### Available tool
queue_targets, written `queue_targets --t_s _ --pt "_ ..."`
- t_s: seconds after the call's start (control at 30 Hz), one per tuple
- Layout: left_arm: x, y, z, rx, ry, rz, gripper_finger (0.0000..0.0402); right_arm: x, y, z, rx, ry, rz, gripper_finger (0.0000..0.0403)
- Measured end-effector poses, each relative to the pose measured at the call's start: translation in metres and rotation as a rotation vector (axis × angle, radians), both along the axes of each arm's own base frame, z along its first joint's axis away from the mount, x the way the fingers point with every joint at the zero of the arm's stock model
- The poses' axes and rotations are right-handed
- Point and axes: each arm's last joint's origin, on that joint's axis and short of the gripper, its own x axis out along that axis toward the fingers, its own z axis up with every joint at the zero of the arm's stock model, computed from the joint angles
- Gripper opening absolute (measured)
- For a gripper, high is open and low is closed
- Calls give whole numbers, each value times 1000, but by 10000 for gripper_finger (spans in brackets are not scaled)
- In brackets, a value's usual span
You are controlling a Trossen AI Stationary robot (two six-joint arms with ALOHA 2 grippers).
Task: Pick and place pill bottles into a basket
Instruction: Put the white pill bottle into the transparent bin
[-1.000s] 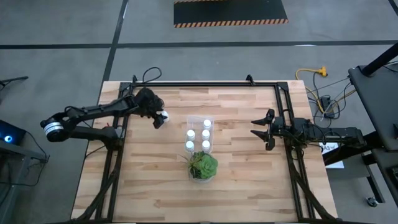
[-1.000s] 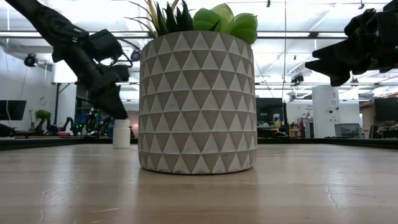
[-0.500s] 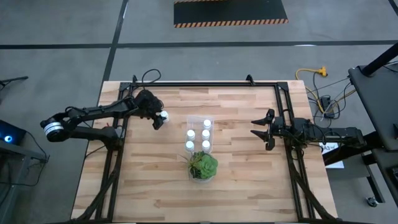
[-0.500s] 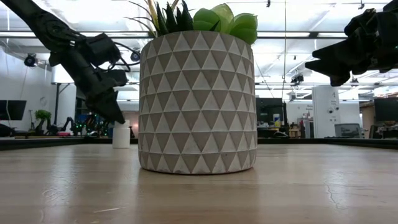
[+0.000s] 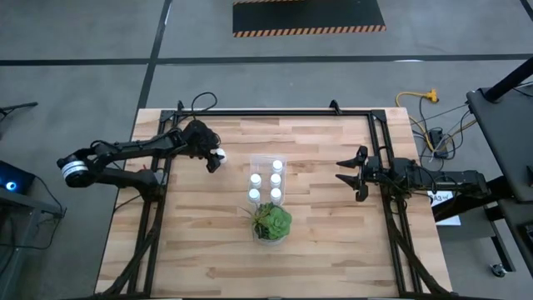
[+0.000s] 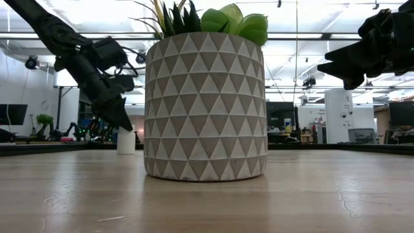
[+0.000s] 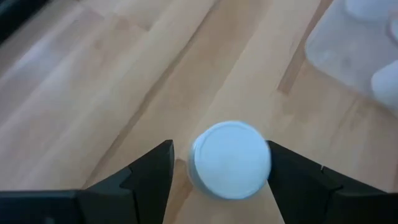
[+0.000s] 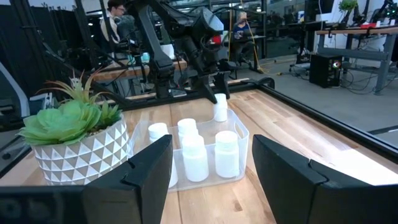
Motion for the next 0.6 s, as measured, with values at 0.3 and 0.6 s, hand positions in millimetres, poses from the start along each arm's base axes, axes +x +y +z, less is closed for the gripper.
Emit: queue_targets --t_s 0.3,0.6 --pt "5 4 -7 -22 29 -1 226 0 0 0 0 0 0 210" --pt "7 5 -5 -31 -15 34 170 0 0 0 0 0 0 210"
